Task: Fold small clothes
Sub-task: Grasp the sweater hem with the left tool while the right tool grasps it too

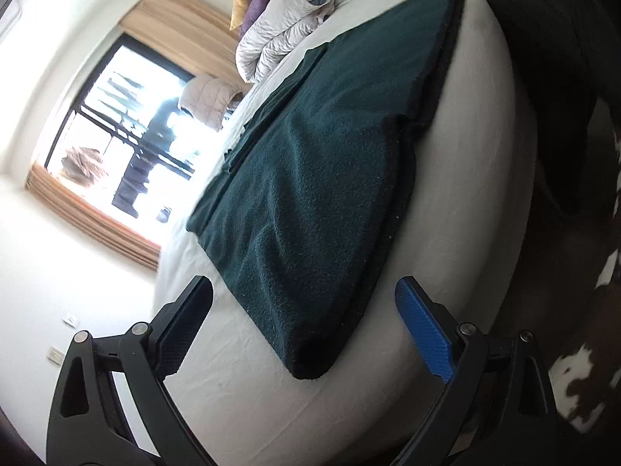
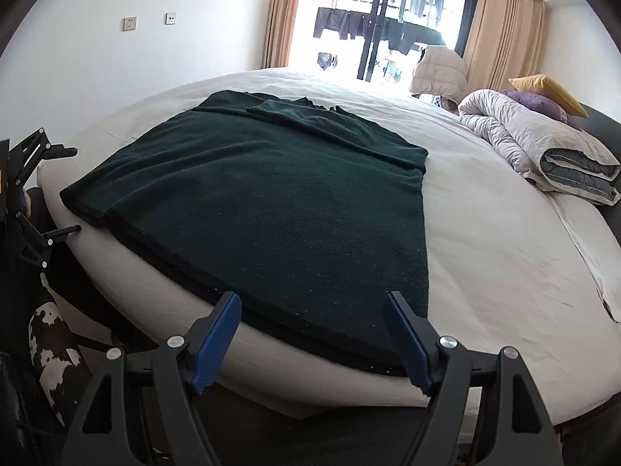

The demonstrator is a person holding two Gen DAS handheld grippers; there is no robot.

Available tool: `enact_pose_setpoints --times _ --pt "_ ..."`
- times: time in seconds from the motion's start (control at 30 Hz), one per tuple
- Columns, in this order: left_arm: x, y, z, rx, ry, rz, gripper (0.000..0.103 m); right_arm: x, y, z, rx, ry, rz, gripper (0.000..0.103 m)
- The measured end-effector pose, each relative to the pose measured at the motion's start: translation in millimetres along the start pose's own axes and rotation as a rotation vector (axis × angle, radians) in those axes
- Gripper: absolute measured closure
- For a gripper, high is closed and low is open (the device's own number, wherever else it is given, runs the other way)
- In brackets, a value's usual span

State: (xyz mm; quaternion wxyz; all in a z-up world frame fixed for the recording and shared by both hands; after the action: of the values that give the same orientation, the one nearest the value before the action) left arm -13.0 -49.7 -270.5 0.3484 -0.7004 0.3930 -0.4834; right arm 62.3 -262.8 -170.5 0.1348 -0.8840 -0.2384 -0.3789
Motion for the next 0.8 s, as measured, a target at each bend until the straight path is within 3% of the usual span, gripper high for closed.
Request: enact_pose_setpoints --times 0.17,0.23,0.33,0.4,0.63,0.8 --pt "0.4 4.3 0.5 0.057 0.027 0.029 0.008 -1.0 -0.3 1.3 -0.009 -0.006 -0.007 0.025" --pt "-0.4 0.1 1.5 0.05 0.013 0.015 0.022 -0.3 2.4 1.7 -0.015 -0.003 -0.008 0.025" --pt "-4.5 -4.2 6.6 0.085 -0.013 0.025 0.054 -0.4 3.6 0.6 -0.02 -0.001 -0.004 0.025" --pt "-9.2 -6.1 13.0 0.097 -0.04 0.032 0.066 -0.5 3.7 0.6 -0.03 -0.007 -0.02 0.025" --pt "-0.1 -30.7 16.3 0.057 -0.033 -0.093 0.094 -6.1 -6.1 1.6 -0.11 -0.08 -0.181 0.029" --pt "12.1 -39.4 10.3 -0.001 -0.018 -0.15 0.099 -14.1 -19.3 6.7 -0.147 -0.151 -0.325 0.031"
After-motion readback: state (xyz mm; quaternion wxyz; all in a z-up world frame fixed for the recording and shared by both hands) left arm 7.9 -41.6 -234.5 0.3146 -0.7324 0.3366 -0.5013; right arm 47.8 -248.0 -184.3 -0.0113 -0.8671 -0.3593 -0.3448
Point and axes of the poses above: each gripper's, at about its wrist camera, not at the fingertips, and z roughly the way its jaws point, y to its right, x to its top, the point moved 2 cm from there along z, roughly the way its jaws point, and after that the axes turned 14 degrees about x, right-handed, at the moved point
